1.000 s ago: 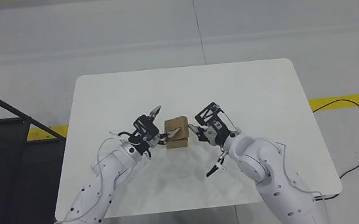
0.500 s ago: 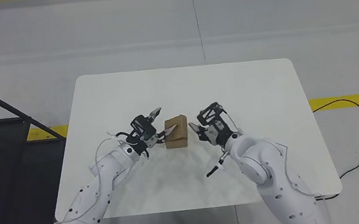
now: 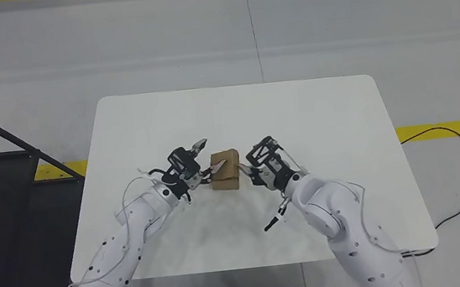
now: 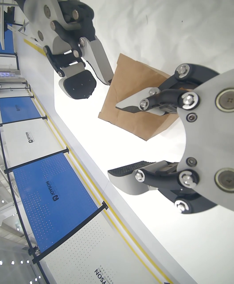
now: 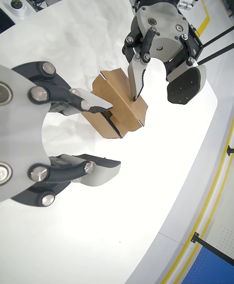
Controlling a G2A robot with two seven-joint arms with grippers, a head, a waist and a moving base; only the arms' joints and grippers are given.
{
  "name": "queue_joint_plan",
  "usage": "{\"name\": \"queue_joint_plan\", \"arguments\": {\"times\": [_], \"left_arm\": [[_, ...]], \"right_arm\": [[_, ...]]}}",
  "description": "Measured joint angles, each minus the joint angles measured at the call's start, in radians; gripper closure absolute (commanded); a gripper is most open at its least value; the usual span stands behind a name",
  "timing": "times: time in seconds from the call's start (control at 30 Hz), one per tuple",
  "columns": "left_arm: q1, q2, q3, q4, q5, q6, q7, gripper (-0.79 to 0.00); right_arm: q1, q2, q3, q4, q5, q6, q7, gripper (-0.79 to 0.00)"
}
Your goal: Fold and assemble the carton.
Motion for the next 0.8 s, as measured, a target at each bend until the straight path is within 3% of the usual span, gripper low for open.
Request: {"name": "queue_joint_plan", "arguments": {"times": [0.8], "left_arm": [[-0.01, -0.005, 0.006, 0.01, 0.002, -0.015, -0.007, -0.566]], "right_arm": [[0.025, -0.004, -0.035, 0.02, -0.023, 0.001, 0.01, -0.459]]}}
